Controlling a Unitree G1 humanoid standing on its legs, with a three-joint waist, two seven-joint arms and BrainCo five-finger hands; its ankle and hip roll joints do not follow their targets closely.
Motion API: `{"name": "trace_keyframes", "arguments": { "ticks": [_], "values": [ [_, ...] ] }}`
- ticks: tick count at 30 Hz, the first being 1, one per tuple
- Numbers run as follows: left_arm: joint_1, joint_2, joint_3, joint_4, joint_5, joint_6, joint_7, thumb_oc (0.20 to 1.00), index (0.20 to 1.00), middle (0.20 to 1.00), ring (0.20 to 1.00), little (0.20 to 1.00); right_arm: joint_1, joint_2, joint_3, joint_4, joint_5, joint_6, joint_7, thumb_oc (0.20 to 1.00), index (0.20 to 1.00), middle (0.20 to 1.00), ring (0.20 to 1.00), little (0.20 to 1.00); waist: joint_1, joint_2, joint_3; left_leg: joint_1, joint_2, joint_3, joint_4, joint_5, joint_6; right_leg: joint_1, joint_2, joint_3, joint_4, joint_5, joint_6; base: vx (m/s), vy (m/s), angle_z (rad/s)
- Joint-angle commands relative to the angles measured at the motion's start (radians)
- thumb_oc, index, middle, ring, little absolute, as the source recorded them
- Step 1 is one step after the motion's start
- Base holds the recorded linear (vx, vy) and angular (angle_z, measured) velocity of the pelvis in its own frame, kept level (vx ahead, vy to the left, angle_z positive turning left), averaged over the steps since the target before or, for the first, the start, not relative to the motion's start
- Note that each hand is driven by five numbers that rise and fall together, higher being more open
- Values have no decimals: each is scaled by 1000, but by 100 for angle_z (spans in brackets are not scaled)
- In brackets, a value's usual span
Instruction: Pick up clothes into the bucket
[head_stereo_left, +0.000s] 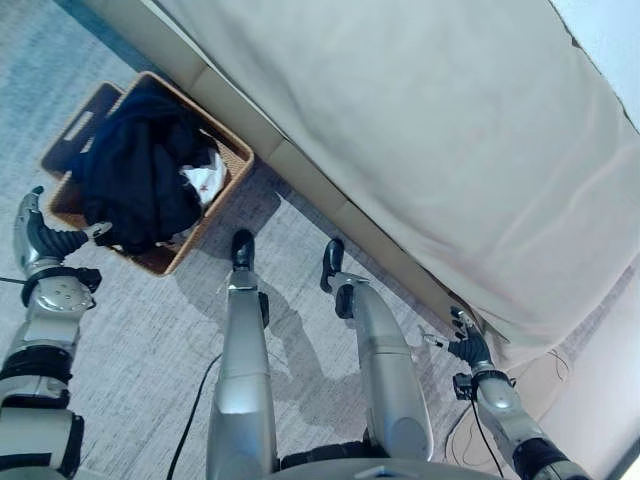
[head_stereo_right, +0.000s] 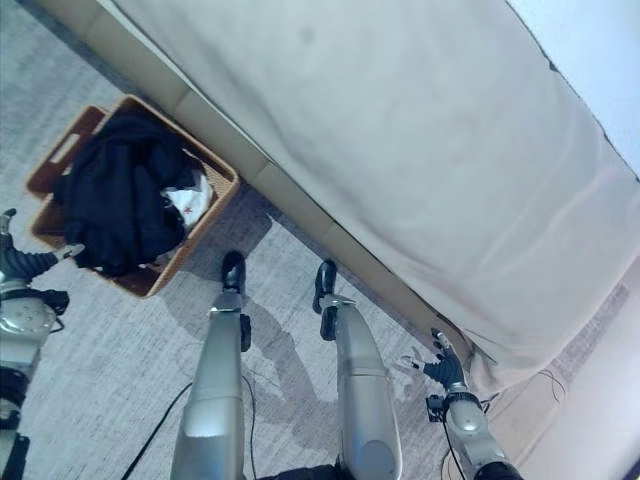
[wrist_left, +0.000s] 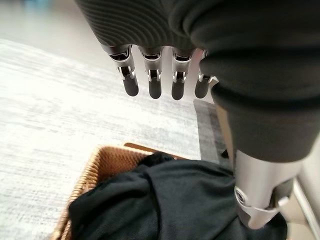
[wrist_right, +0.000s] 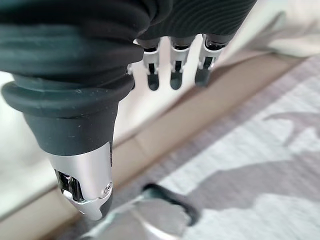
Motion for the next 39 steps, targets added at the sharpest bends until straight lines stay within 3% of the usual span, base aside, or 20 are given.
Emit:
{"name": "trace_keyframes", "arguments": {
  "ticks": [1,4,5,7,12,17,20,25,27,31,39],
  "values": [
    [89,-97,61,-80,-102,-88,-34,1000,1000,1000,1000,1000,12,-79,-82,11,-34,19,-31,1000,1000,1000,1000,1000,20,130,4,129,-36,31,-18,-12,30,170,-36,23,-97,73,52,38,4,6],
    [145,-180,49,-108,-226,-144,-142,1000,1000,1000,1000,1000,-4,-91,-104,52,-61,32,-25,1000,1000,1000,1000,1000,17,169,4,274,-40,25,-75,-4,26,310,-39,17,-139,69,52,48,-7,9],
    [145,-180,49,-108,-226,-144,-142,1000,1000,1000,1000,1000,-3,-91,-104,52,-61,32,-24,1000,1000,1000,1000,1000,17,170,4,275,-40,25,-77,-4,26,313,-39,16,-141,69,52,69,-31,9],
    [180,-260,19,-113,-272,-169,-227,1000,1000,1000,1000,1000,-11,-93,-103,46,-124,43,-23,1000,1000,1000,1000,1000,10,190,-6,422,-32,26,-139,3,17,457,-26,14,-205,72,54,101,-57,1],
    [295,-390,-31,-154,-310,-165,-336,1000,1000,1000,1000,1000,26,-67,-100,38,-176,40,4,1000,1000,1000,1000,1000,7,212,-133,561,-18,37,-243,16,8,586,4,8,-326,91,55,131,-63,-13],
    [335,-470,-69,-102,-263,-139,-364,1000,1000,1000,1000,1000,41,-40,-69,55,-178,44,50,1000,1000,1000,1000,1000,9,211,-214,649,-4,45,-303,21,-1,681,28,-2,-408,97,48,96,-79,-5],
    [343,-551,-86,55,-205,-105,-358,1000,1000,1000,1000,1000,31,-11,-28,105,-162,54,95,1000,1000,1000,1000,1000,16,194,-281,713,8,63,-313,8,-10,769,39,-5,-479,101,45,102,-84,-1],
    [330,-624,-131,242,-105,-62,-364,1000,1000,1000,1000,1000,16,33,6,210,-166,79,125,1000,1000,1000,1000,1000,26,170,-326,767,14,70,-301,-16,-8,840,50,4,-505,93,37,110,-85,-4],
    [350,-665,-145,327,-84,-35,-387,1000,1000,1000,1000,1000,39,67,-23,220,-83,75,138,1000,1000,1000,1000,1000,22,160,-351,797,17,80,-290,-36,-3,868,56,14,-499,81,32,119,-55,0],
    [358,-690,-146,389,-67,-25,-393,1000,1000,1000,1000,1000,68,106,-54,256,-4,69,151,1000,1000,1000,1000,1000,12,155,-366,819,21,92,-276,-57,4,878,61,31,-480,69,29,76,-31,-9],
    [344,-675,-163,387,-28,-31,-398,1000,1000,1000,1000,1000,103,122,-37,348,-78,96,148,1000,1000,1000,1000,1000,2,149,-396,856,25,95,-268,-86,9,912,63,38,-477,48,29,66,-17,-12]
  ]
}}
